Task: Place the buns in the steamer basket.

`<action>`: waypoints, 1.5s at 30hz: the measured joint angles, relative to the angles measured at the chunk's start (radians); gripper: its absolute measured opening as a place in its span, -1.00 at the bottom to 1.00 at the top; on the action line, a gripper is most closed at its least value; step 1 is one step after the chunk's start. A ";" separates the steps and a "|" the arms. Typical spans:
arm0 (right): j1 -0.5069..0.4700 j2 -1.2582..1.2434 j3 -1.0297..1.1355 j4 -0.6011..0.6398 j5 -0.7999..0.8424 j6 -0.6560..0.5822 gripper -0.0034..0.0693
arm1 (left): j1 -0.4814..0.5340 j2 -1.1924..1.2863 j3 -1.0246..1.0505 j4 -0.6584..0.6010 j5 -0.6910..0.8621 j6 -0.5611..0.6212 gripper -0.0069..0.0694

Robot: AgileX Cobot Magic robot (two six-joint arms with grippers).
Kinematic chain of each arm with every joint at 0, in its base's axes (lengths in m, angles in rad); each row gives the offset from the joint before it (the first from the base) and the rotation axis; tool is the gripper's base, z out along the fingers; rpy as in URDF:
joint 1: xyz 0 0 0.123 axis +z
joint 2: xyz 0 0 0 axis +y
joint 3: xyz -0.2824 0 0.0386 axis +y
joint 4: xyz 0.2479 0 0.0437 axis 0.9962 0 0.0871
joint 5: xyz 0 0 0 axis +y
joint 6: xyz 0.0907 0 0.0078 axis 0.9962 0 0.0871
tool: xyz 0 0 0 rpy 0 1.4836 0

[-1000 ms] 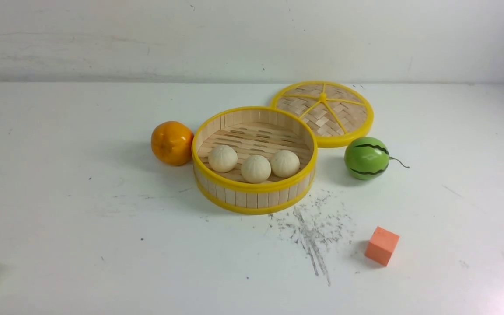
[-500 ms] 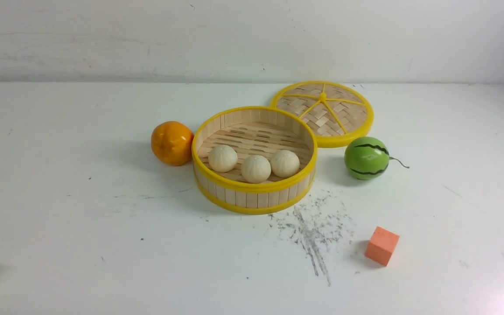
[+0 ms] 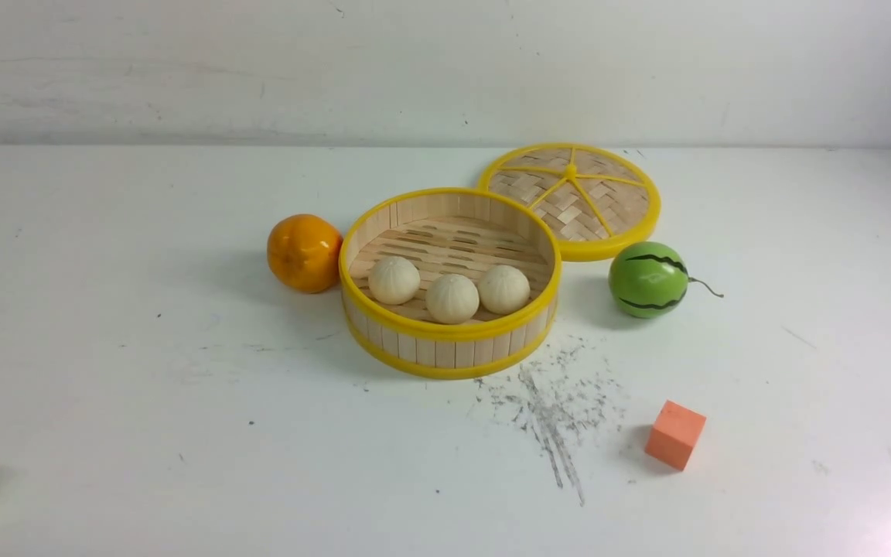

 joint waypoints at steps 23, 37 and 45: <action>0.000 0.000 0.000 0.000 0.000 0.000 -0.55 | 0.000 0.000 0.000 0.000 0.000 0.000 -0.83; 0.000 0.000 0.000 0.000 0.000 0.000 -0.52 | 0.000 0.000 0.000 0.000 0.000 0.000 -0.81; 0.000 0.000 0.000 0.000 0.000 0.000 -0.50 | 0.000 0.000 0.000 0.000 0.000 0.000 -0.81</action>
